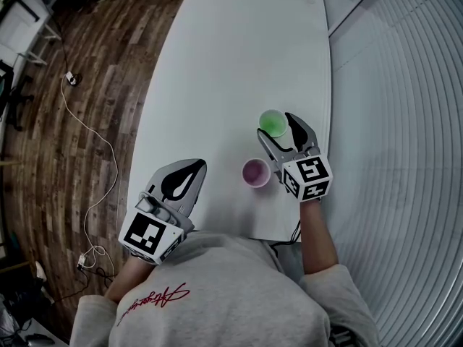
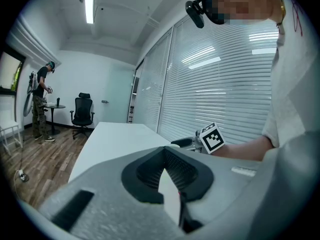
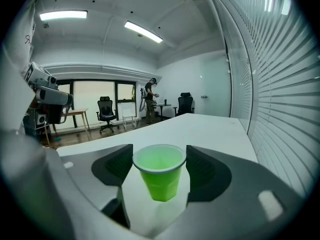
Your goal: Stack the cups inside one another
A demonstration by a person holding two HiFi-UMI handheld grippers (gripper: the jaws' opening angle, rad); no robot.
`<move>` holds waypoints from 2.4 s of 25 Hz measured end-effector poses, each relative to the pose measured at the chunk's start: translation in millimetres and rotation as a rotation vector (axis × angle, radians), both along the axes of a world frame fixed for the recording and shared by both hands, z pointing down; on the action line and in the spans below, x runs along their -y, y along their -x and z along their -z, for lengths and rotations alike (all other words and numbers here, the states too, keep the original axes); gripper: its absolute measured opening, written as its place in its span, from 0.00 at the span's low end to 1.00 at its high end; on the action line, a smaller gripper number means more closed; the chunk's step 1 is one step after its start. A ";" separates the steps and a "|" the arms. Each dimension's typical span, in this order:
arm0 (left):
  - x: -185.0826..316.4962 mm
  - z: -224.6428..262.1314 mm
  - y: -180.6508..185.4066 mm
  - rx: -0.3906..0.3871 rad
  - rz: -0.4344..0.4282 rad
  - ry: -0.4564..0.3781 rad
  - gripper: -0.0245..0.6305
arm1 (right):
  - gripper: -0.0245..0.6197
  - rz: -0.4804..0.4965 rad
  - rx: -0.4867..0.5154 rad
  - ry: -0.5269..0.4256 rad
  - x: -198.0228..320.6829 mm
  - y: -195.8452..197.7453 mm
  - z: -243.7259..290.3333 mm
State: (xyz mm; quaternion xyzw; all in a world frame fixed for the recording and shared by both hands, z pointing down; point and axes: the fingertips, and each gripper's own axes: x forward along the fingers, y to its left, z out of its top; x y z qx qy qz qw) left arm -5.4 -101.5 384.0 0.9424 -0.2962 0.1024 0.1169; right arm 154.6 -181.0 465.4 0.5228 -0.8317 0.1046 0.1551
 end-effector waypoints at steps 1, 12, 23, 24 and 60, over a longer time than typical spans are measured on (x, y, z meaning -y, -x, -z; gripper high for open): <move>-0.8 0.6 -0.3 -0.003 -0.003 -0.002 0.03 | 0.56 -0.004 0.001 -0.005 -1.6 -0.2 2.8; -12.6 6.1 -0.9 -0.034 -0.041 -0.018 0.03 | 0.56 -0.035 0.007 -0.045 -24.9 3.5 26.7; -20.8 7.6 -3.8 -0.050 -0.083 -0.020 0.03 | 0.56 -0.048 0.019 -0.087 -45.7 10.8 49.4; -20.8 8.0 -4.3 -0.052 -0.086 -0.021 0.03 | 0.56 -0.049 0.020 -0.090 -46.9 11.4 51.5; -45.8 13.5 -11.8 -0.055 -0.110 -0.035 0.03 | 0.55 0.020 0.127 -0.127 -103.7 44.7 69.9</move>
